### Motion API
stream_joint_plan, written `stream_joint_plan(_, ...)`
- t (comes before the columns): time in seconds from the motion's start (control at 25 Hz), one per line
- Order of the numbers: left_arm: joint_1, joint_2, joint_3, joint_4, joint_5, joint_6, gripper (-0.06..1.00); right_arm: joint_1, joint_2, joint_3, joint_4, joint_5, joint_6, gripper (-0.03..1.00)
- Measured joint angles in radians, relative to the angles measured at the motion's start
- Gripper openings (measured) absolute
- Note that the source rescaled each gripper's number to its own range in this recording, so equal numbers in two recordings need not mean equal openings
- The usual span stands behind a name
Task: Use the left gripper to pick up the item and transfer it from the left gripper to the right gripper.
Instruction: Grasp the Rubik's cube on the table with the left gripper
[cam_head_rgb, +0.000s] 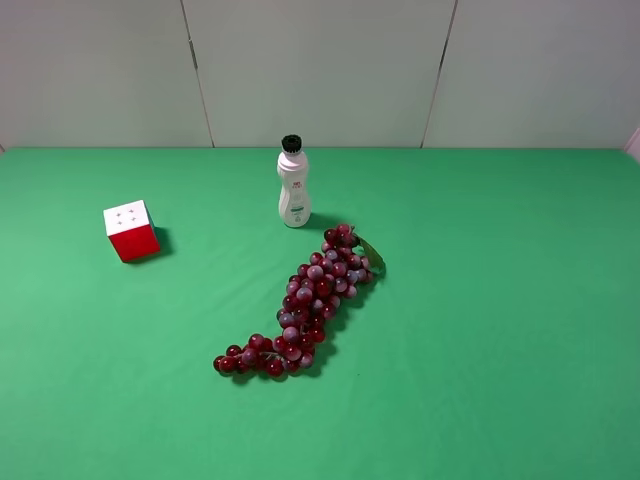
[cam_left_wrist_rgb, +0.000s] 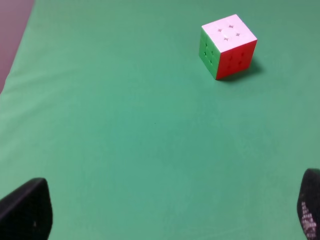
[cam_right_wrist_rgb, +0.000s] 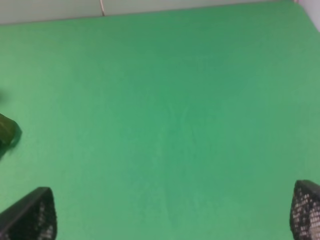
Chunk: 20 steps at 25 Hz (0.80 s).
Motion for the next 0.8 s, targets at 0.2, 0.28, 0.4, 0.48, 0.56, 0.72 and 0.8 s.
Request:
stream_joint_plan(0.2, 0.0, 0.0, 0.0, 0.0, 0.0, 0.0, 0.95, 0.0, 0.0, 0.0, 0.0, 0.0, 0.0, 1.0)
stream_joint_plan(0.28, 0.0, 0.0, 0.0, 0.0, 0.0, 0.0, 0.95, 0.0, 0.0, 0.0, 0.0, 0.0, 0.0, 1.0)
stream_joint_plan(0.4, 0.0, 0.0, 0.0, 0.0, 0.0, 0.0, 0.95, 0.0, 0.0, 0.0, 0.0, 0.0, 0.0, 1.0)
stream_joint_plan(0.48, 0.0, 0.0, 0.0, 0.0, 0.0, 0.0, 0.95, 0.0, 0.0, 0.0, 0.0, 0.0, 0.0, 1.0)
stream_joint_plan(0.56, 0.0, 0.0, 0.0, 0.0, 0.0, 0.0, 0.95, 0.0, 0.0, 0.0, 0.0, 0.0, 0.0, 1.0)
stream_joint_plan(0.72, 0.0, 0.0, 0.0, 0.0, 0.0, 0.0, 0.95, 0.0, 0.0, 0.0, 0.0, 0.0, 0.0, 1.0)
stream_joint_plan(0.8, 0.0, 0.0, 0.0, 0.0, 0.0, 0.0, 0.95, 0.0, 0.0, 0.0, 0.0, 0.0, 0.0, 1.0)
